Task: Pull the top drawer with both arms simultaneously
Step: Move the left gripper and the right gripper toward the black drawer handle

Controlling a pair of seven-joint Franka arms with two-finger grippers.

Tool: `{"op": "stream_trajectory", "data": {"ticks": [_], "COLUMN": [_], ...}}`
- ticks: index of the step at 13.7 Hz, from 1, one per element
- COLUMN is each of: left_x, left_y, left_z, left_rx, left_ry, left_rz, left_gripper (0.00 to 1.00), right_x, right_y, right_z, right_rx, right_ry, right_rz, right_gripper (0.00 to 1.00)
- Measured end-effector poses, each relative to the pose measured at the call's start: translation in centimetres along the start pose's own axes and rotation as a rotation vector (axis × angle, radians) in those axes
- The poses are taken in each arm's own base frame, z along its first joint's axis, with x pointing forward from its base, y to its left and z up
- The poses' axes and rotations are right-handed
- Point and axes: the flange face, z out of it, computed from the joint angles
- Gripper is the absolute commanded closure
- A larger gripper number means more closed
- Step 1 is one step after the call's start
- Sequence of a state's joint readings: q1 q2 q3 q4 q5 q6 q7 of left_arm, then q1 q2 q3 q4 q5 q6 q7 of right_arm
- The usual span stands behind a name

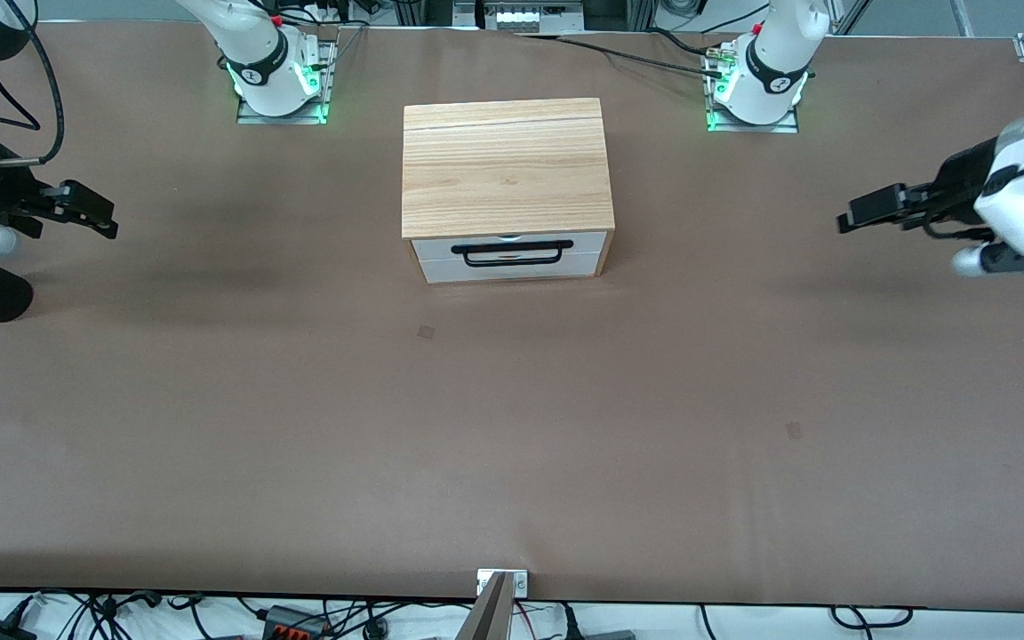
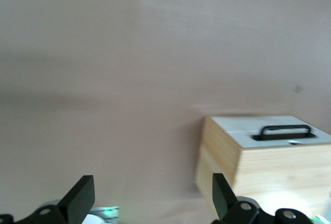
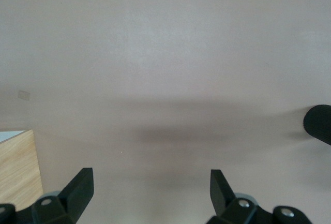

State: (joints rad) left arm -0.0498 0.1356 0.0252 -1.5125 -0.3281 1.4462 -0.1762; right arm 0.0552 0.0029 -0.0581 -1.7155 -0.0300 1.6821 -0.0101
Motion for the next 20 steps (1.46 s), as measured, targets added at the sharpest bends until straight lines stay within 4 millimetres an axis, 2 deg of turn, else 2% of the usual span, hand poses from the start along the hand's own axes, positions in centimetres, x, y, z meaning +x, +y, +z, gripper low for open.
{"op": "stream_trajectory", "data": {"ticks": [2,5,7,10,12,14,16,18,20], "left_x": [1.9,4.1,5.6,9.2,11.4,13.4,14.7,14.9,14.2], "left_y": [0.6,1.3,2.0,2.5,2.6,2.6,2.2,1.8,1.2], "left_z": [2.3,4.1,6.0,9.5,12.6,16.7,20.4,23.5,26.8], "left_rx": [-0.083,-0.165,-0.264,-0.380,-0.399,-0.453,-0.539,-0.660,-0.791], "left_ry": [-0.047,-0.084,-0.132,-0.140,-0.096,-0.082,-0.076,-0.074,-0.073], "left_rz": [0.000,-0.003,-0.012,-0.007,0.130,0.251,0.360,0.408,0.411], "left_gripper": [0.00,0.00,0.00,0.00,0.00,0.00,0.00,0.00,0.00], "right_x": [0.8,2.1,3.1,5.2,6.3,7.1,7.7,8.0,8.1], "right_y": [-0.1,-1.0,-3.0,-6.7,-9.3,-12.5,-15.1,-17.2,-18.5], "right_z": [1.5,4.7,7.0,10.2,13.3,16.0,18.4,21.5,24.9], "right_rx": [0.000,0.005,0.061,0.230,0.347,0.482,0.598,0.730,0.887], "right_ry": [-0.025,-0.079,-0.107,-0.153,-0.205,-0.242,-0.246,-0.258,-0.246], "right_rz": [-0.001,-0.016,-0.028,-0.018,-0.004,0.009,-0.044,-0.101,-0.150], "right_gripper": [0.00,0.00,0.00,0.00,0.00,0.00,0.00,0.00,0.00]}}
